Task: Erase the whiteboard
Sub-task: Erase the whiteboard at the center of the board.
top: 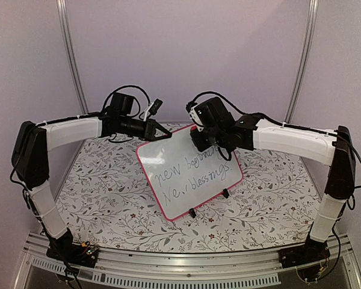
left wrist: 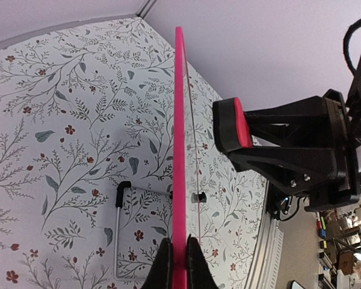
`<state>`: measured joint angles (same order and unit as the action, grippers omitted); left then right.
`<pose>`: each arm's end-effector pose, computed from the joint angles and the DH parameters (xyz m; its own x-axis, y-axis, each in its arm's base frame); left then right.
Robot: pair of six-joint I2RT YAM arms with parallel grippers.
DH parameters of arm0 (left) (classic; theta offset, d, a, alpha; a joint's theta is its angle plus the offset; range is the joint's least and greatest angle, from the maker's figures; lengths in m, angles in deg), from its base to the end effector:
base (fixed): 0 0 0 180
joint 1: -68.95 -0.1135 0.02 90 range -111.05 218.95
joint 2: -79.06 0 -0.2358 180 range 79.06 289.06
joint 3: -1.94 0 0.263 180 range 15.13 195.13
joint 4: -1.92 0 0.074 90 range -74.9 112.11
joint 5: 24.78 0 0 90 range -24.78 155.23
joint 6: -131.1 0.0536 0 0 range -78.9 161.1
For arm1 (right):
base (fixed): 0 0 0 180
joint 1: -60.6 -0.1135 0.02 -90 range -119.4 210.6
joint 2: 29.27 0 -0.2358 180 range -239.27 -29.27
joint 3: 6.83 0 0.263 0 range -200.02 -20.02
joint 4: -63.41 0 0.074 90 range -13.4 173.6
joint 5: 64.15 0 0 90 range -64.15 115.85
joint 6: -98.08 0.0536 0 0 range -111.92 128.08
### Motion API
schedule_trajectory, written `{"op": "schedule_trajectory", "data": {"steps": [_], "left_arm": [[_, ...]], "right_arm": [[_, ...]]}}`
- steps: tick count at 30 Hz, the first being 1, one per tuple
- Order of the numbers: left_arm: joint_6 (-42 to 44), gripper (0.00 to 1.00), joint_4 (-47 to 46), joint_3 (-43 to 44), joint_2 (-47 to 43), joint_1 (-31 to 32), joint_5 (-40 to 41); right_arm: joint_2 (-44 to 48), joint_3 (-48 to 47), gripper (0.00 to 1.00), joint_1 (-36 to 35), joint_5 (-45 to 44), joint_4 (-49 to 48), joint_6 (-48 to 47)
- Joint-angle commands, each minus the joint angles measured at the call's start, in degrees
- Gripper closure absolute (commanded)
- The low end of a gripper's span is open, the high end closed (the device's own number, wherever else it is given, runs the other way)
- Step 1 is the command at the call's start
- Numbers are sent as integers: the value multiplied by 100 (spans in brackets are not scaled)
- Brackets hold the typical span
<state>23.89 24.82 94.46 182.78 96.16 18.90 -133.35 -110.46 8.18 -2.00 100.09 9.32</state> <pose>0.3610 -0.2292 0.2292 -0.7273 0.1442 -0.6710 0.6629 0.4010 -0.6323 0.2864 0.3312 0.2669 -0.3783 -0.4602 -0.8032 -0.4655 0.8446 -0.2647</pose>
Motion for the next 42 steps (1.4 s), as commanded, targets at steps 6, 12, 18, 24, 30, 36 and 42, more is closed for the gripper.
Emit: {"op": "schedule_trajectory", "data": {"steps": [6,12,18,24,30,36,42], "left_arm": [[86,100,-190,-93,-194,50,-140],[91,100,-189,-111,-196,42,-113],[92,100,-192,-111,-185,33,-96],[92,100,-198,-126,-193,34,-78],[95,100,-203,-137,-187,31,-70],[71,100,-242,-176,-197,35,-36],[60,100,-263,-190,-194,36,-42]], "right_arm": [[-531,-285,100,115,193,-79,-62],[-488,106,100,162,328,-65,29],[-291,580,100,162,398,-57,183],[-49,1003,100,162,360,-68,377],[5,1051,100,160,316,-143,515],[-166,615,100,210,149,-169,676],[-378,213,100,347,11,-118,884]]}}
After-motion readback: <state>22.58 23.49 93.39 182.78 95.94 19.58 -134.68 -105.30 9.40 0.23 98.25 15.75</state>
